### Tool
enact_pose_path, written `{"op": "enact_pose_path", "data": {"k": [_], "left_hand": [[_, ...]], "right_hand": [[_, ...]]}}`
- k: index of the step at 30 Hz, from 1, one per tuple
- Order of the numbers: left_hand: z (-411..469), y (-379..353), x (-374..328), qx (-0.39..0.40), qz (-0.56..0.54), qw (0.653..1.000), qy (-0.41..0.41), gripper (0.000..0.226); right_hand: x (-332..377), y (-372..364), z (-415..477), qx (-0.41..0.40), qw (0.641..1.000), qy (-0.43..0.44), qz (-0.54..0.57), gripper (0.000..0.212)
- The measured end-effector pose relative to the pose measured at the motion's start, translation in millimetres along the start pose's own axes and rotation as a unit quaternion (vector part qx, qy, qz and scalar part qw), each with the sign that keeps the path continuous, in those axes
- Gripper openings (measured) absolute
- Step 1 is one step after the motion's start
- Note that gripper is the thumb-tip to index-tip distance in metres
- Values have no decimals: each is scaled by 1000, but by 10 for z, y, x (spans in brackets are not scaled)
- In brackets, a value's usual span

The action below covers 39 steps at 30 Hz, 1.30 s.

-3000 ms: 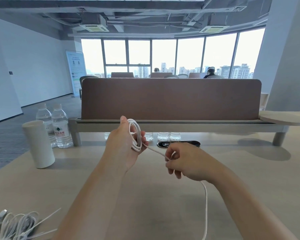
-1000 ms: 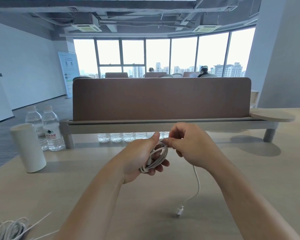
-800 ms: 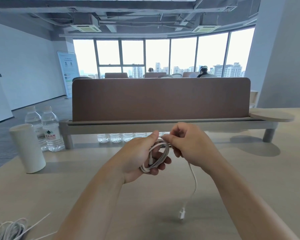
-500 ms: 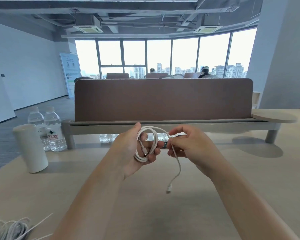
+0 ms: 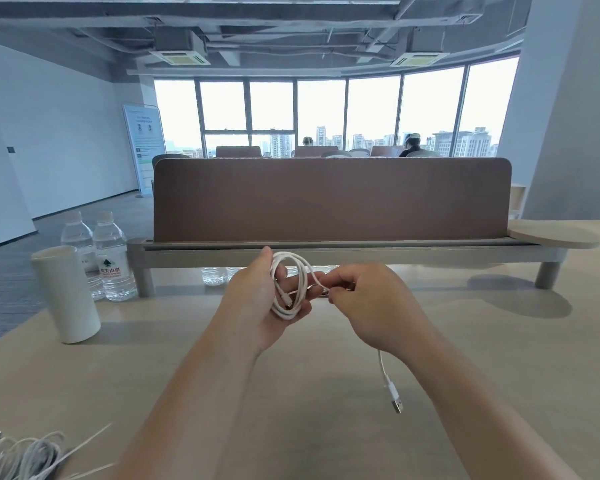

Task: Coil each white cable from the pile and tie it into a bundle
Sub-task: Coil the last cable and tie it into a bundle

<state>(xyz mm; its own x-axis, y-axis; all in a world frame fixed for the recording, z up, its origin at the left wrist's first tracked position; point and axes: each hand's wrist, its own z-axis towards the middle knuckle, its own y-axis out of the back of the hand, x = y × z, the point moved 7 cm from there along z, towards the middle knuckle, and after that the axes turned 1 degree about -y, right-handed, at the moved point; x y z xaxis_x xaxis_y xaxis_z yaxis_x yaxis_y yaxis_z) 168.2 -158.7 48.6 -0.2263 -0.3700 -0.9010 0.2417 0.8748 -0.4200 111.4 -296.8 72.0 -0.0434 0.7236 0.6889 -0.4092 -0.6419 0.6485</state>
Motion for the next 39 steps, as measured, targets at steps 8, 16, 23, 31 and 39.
{"op": "enact_pose_path", "data": {"k": [8,16,23,31,39], "left_hand": [[-17,-18,21,-33,-34,999,-5,35],[61,21,137,-41,-83,995,20,38],[111,109,129,-95,-123,988,22,41],[149,277,-7,-144,-139,980,1,35],[127,325,-72,-197,-18,978,-63,39]], "right_hand": [[154,-77,-84,-5,994,58,-96,24],[159,-177,-84,51,984,64,-157,29],[0,-205,-72,92,992,0,-88,16],[-23,-227,-158,220,970,-10,-108,10],[118,-311,-259,266,943,41,-193,39]]}}
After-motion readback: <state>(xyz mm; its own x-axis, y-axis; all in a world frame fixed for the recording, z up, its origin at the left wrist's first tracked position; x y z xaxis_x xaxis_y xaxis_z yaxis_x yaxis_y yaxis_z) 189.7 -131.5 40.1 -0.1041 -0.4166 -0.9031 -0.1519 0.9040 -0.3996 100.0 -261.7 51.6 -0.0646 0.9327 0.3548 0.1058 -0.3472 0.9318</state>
